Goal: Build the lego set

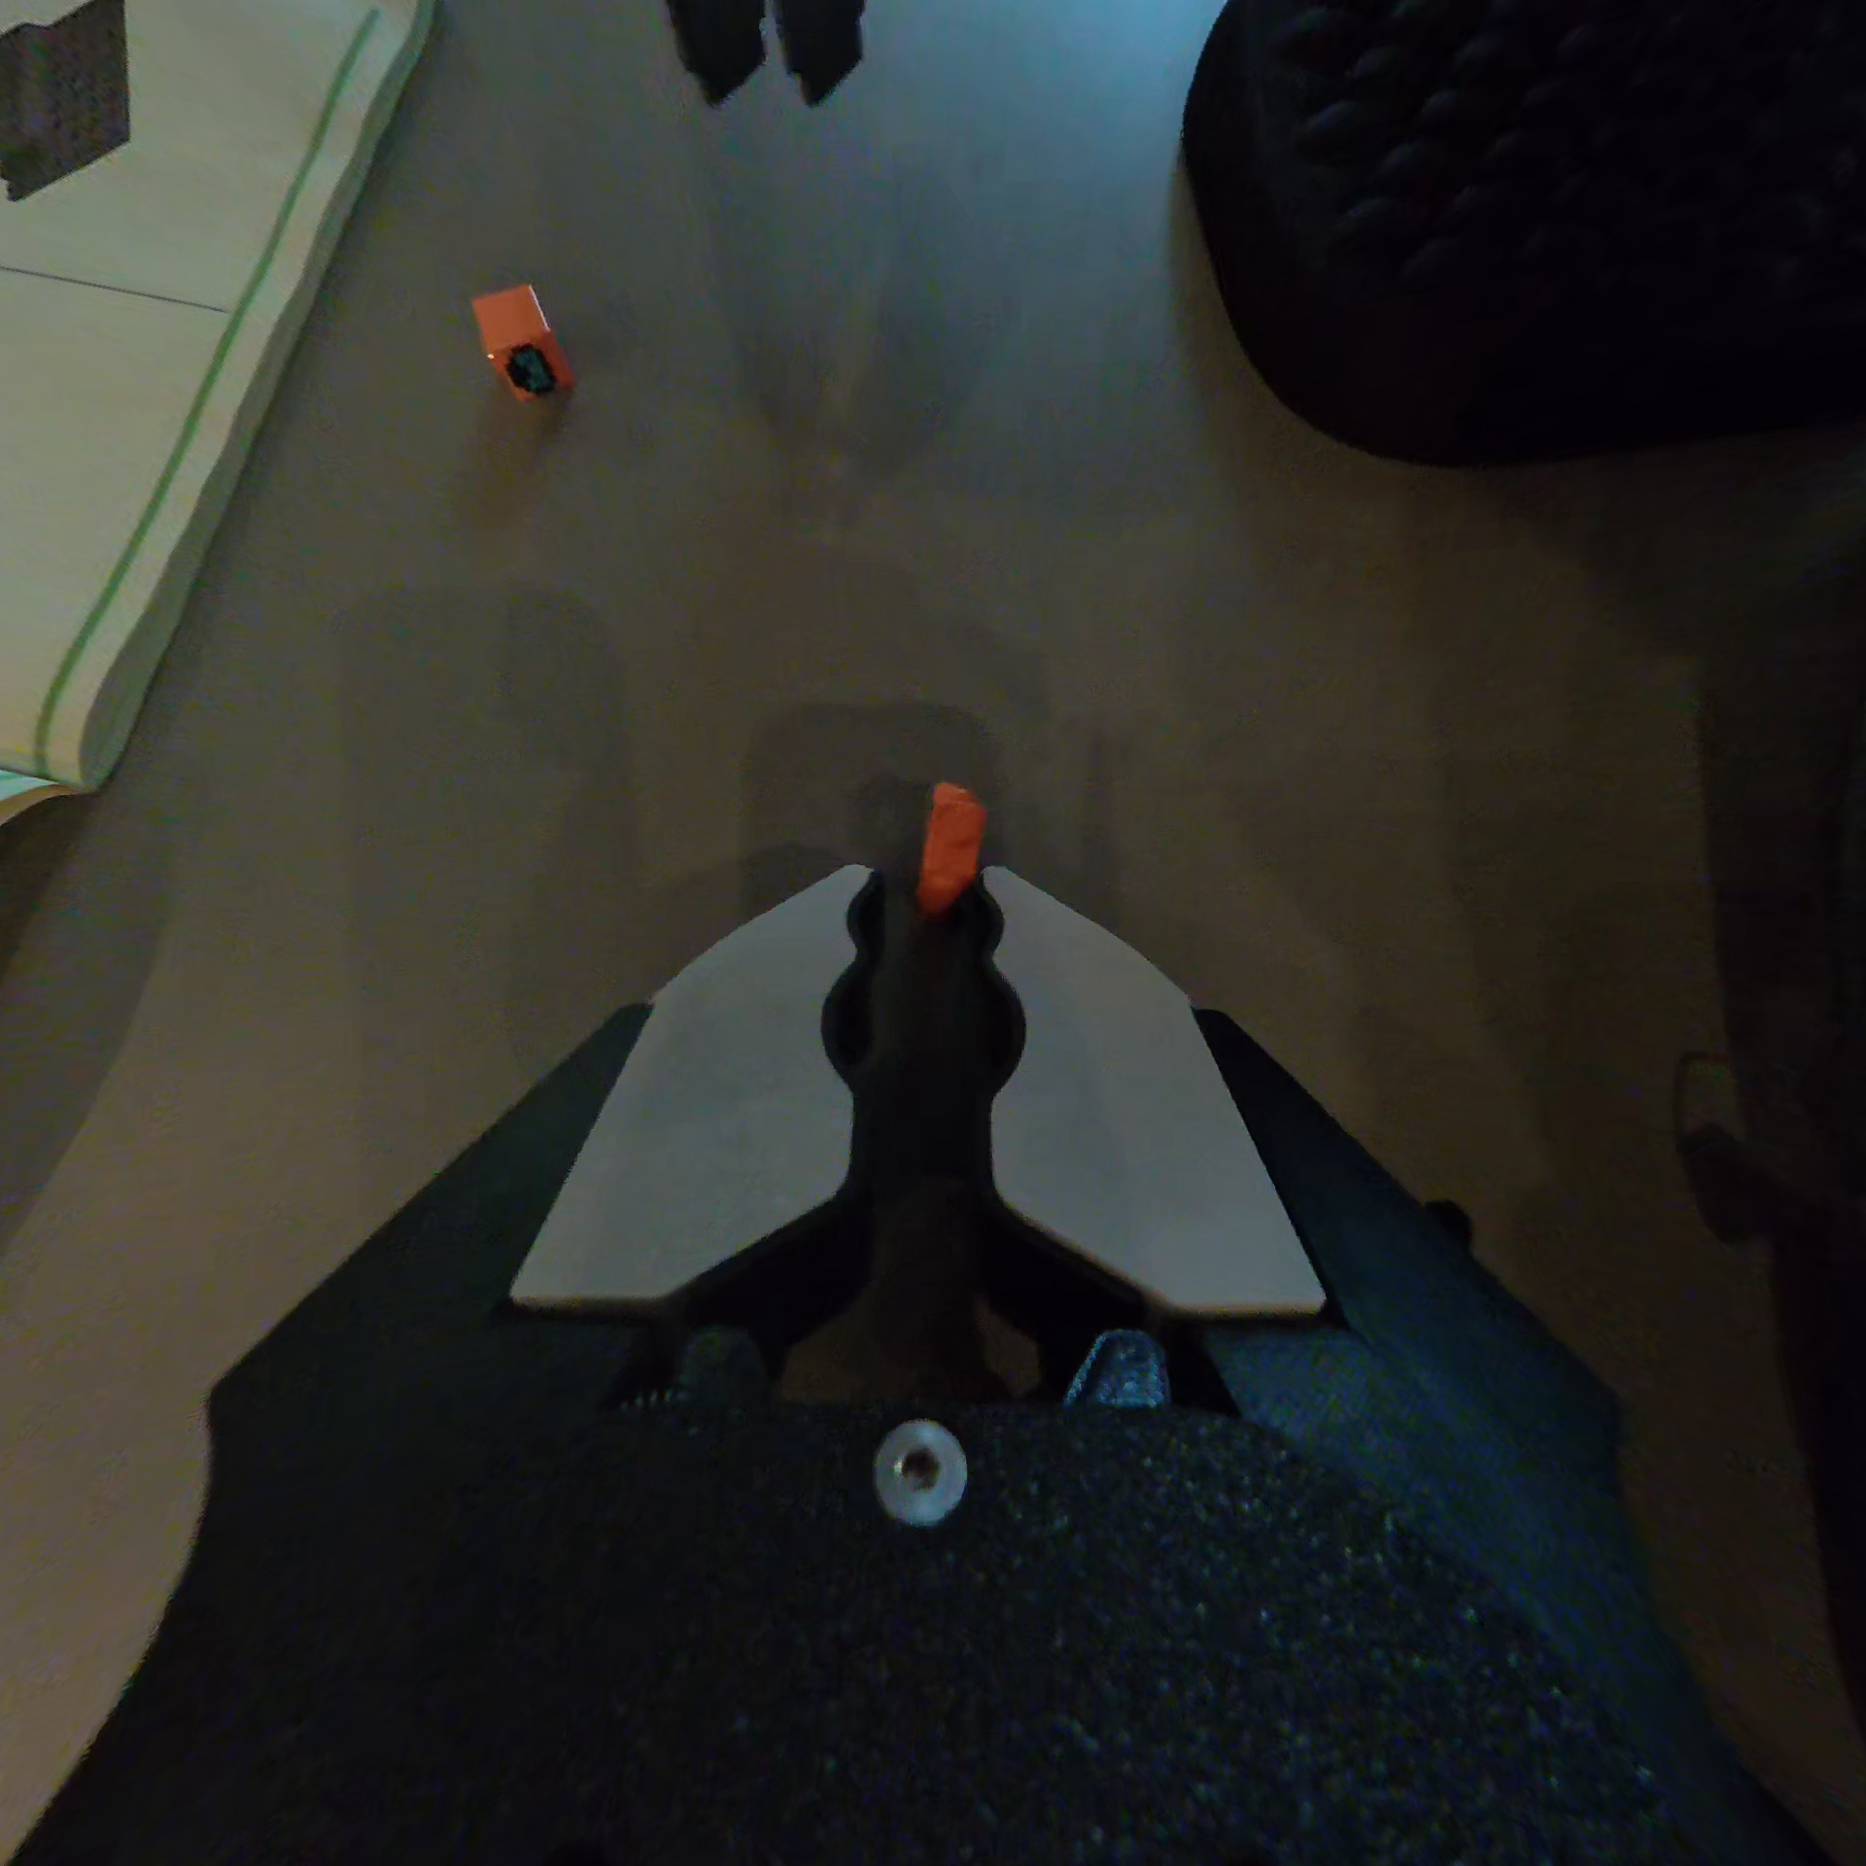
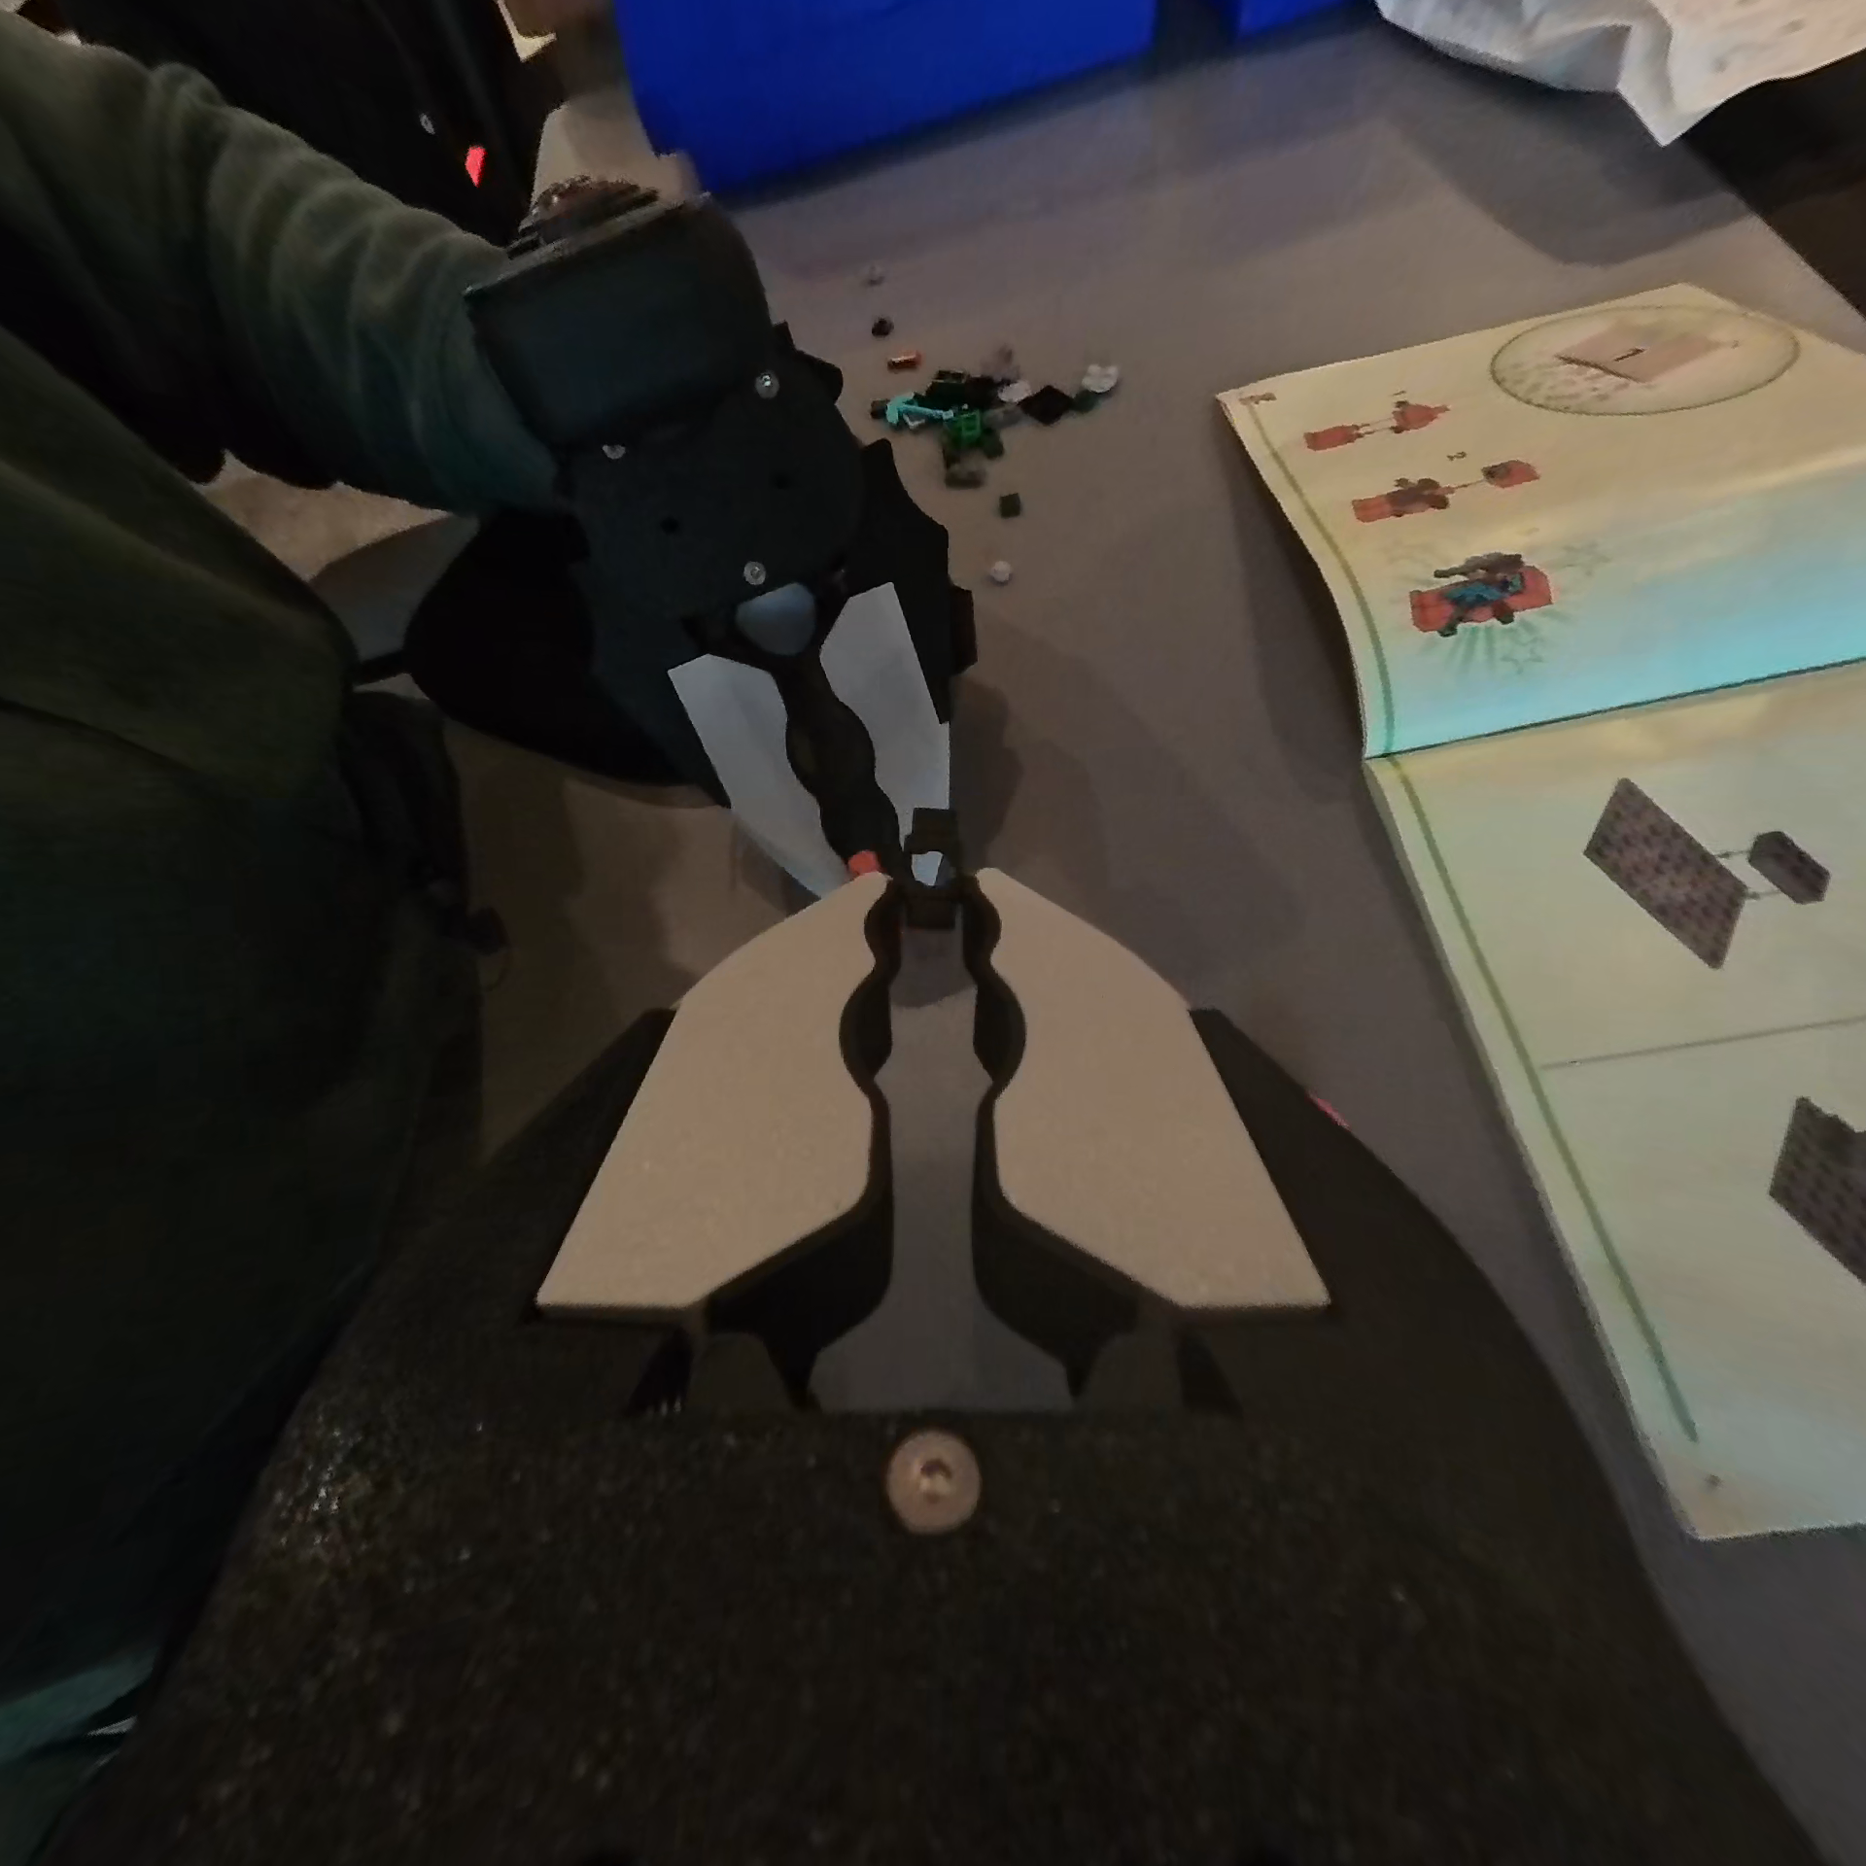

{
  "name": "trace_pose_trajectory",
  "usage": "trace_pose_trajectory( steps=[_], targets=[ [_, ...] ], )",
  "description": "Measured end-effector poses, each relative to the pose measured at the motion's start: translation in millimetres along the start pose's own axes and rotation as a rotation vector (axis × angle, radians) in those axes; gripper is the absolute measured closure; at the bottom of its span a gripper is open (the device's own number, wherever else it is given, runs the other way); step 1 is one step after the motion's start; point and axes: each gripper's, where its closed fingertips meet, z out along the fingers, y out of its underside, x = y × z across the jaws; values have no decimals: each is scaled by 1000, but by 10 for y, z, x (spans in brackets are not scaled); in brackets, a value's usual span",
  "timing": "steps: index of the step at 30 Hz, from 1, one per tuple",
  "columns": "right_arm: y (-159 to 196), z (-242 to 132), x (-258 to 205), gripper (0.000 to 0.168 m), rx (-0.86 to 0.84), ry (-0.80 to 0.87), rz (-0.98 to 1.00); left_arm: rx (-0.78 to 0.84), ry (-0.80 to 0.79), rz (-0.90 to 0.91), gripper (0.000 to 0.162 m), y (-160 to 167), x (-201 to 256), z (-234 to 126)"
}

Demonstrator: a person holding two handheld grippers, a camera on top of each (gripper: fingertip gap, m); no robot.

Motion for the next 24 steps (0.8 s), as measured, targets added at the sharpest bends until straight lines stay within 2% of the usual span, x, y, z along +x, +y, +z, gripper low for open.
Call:
trace_pose_trajectory(
  steps=[7, 12, 17, 24],
  targets=[
    [-20, -1, -46, 157, 11, -11, 3, -5, 17, -37, 153, 0, -20, -11],
    [-40, 71, -108, 157, -4, -33, -3, 46, 213, -188, 154, -146, 119, -107],
    [-94, 189, -155, 157, -36, -97, 46, 6, 383, -287, 154, -264, 237, -206],
    [-58, 329, -188, 157, -157, -167, 136, -63, 414, -297, 154, -364, 197, -293]
  ],
)
